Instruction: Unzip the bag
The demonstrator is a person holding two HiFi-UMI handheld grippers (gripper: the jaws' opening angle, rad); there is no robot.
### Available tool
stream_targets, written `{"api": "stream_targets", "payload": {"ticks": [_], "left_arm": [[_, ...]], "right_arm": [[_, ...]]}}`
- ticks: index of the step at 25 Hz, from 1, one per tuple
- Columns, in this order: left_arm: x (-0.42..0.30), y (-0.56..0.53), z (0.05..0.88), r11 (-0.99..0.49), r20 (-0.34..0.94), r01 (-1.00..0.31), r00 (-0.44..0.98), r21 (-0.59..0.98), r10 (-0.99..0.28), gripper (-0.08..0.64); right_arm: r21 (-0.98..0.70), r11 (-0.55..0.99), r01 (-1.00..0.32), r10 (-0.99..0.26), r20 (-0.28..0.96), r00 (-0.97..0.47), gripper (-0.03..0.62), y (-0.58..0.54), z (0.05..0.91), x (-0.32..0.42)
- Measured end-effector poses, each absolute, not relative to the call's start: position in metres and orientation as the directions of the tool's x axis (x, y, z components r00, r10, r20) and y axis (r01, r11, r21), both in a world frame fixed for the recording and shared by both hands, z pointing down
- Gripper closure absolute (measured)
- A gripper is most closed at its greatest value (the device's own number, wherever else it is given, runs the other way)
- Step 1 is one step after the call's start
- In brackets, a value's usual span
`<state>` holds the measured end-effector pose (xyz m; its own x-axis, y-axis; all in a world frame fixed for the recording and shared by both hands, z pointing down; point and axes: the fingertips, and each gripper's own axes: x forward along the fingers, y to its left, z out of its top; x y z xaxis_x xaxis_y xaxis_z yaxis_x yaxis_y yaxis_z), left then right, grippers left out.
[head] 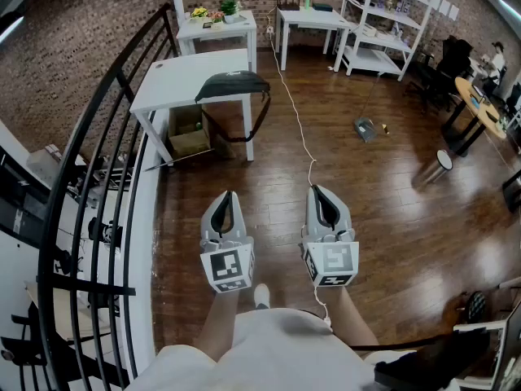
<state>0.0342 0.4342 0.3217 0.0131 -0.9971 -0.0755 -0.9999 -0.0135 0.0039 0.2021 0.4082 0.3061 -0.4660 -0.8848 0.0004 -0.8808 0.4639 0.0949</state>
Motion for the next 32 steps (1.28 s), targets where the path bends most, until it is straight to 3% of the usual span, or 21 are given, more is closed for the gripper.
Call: {"api": "stream_targets", "payload": {"ticks": [7, 14, 21, 26, 32], "left_arm": [[-0.001, 0.362, 0.361, -0.011, 0.009, -0.998, 0.011, 0.066, -1.0, 0.545], [-0.029, 0.263, 0.386, 0.005, 0.052, -0.998, -0.002, 0.064, -0.999, 0.545], [-0.028, 0.111, 0.342, -0.022, -0.014, -0.998, 0.022, -0.053, -1.0, 0.545], [-0.031, 0.041, 0.343, -0.026, -0.028, -0.999, 0.027, -0.019, -0.999, 0.545], [-0.08, -0.043, 0.366, -0.042, -0.024, -0.999, 0.041, 0.027, -0.999, 0.545]], "right_arm": [[-0.003, 0.465, -0.885, -0.879, 0.12, -0.462, 0.607, 0.329, 0.356, 0.176], [-0.033, 0.484, -0.874, -0.866, 0.128, -0.484, 0.607, 0.205, 0.374, 0.143], [-0.076, 0.533, -0.843, -0.842, 0.055, -0.537, 0.607, 0.043, 0.343, 0.113], [-0.129, 0.683, -0.719, -0.731, -0.104, -0.675, 0.607, -0.029, 0.334, 0.083], [-0.141, 0.73, -0.668, -0.678, -0.028, -0.735, 0.607, -0.09, 0.39, 0.028]]}}
